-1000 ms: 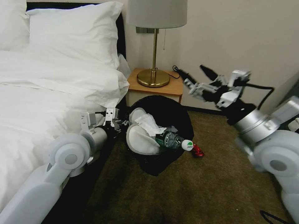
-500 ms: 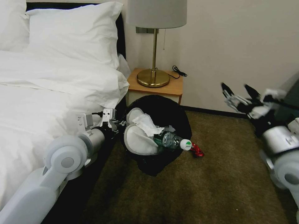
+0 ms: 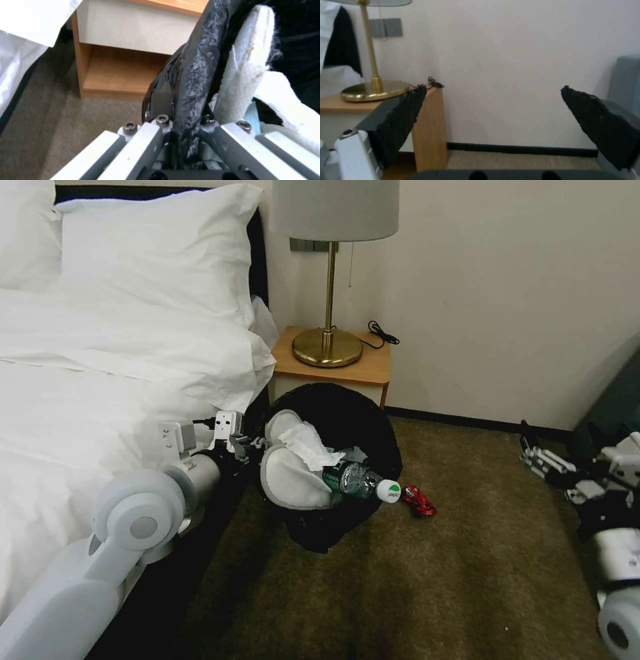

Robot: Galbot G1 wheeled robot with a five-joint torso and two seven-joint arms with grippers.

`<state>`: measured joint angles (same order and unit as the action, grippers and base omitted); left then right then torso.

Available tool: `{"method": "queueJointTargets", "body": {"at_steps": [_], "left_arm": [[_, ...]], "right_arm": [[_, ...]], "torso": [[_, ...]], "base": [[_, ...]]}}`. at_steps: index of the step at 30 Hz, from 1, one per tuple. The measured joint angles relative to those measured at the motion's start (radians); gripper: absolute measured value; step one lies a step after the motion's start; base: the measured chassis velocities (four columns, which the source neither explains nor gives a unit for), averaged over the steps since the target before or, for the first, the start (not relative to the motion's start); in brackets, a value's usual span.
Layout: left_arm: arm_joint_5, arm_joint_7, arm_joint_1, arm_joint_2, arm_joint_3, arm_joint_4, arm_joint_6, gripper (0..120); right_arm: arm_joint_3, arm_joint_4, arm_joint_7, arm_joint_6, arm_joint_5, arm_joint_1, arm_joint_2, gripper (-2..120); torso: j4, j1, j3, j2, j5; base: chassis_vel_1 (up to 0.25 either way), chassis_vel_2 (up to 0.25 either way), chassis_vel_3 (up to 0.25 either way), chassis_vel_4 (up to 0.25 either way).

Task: Pick up the trash bin, then pick up the garbage on the floor and place it into the trash bin.

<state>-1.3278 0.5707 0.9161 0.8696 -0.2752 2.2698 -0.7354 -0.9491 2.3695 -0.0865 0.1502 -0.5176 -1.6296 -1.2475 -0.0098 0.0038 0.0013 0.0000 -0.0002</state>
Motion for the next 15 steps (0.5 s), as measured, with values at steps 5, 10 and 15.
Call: {"method": "queueJointTargets", "body": {"at_steps": [5,10,15], "left_arm": [[0.002,0.000,0.003,0.003,0.004,0.003,0.000,1],[0.003,-0.001,0.003,0.000,0.001,0.005,0.000,1],[0.002,-0.003,-0.005,0.000,0.000,0.003,0.000,1]], "right_arm": [[0.003,-0.007,0.000,-0.012,-0.030,0.008,-0.014,100],[-0.005,-0.007,0.000,-0.015,-0.051,0.003,-0.021,100],[-0.005,-0.006,-0.009,-0.015,-0.059,0.009,-0.014,100]], "torso": [[0.0001,0.000,0.000,0.000,0.0003],[0.0003,0.000,0.000,0.000,0.0001],[0.0009,0.000,0.000,0.000,0.0001]], "base": [[0.000,0.000,0.000,0.000],[0.000,0.000,0.000,0.000],[-0.040,0.043,0.047,-0.046]]}}
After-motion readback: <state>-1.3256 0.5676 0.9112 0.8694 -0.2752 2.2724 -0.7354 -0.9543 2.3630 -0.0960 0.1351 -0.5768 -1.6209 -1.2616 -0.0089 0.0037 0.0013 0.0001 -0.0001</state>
